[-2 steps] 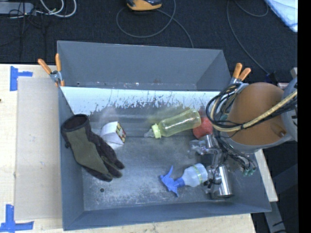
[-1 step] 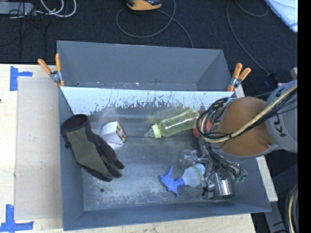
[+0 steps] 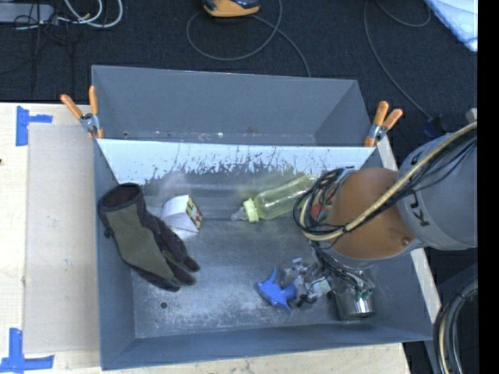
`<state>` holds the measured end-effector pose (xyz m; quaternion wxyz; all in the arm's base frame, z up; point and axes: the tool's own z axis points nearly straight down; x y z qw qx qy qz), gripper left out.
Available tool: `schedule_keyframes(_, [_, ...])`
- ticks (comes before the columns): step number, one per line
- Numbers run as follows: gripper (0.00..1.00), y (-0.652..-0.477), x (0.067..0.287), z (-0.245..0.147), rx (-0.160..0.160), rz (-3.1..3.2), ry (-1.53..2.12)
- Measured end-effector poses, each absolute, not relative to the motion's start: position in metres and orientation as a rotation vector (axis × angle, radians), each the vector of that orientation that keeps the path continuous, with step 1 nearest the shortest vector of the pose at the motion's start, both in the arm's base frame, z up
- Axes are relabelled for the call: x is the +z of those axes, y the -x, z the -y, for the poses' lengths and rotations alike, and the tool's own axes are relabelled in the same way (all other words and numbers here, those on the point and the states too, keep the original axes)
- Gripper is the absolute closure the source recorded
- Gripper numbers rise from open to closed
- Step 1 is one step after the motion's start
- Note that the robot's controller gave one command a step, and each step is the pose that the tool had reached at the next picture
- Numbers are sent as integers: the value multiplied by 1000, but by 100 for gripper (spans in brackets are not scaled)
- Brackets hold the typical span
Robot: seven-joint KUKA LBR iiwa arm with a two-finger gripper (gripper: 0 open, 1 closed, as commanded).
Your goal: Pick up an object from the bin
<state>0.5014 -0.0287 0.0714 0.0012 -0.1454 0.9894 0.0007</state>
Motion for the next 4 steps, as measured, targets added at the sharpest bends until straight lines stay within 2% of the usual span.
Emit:
schedule_keyframes(1, [100, -501, 71, 29, 2, -3106, 458])
schedule_keyframes(2, [100, -500, 111, 23, 5, -3117, 427])
schedule_keyframes(3, [100, -511, 159, 16, 4, -3110, 443])
schedule_keyframes(4, [100, -484, 217, 22, 6, -3119, 428])
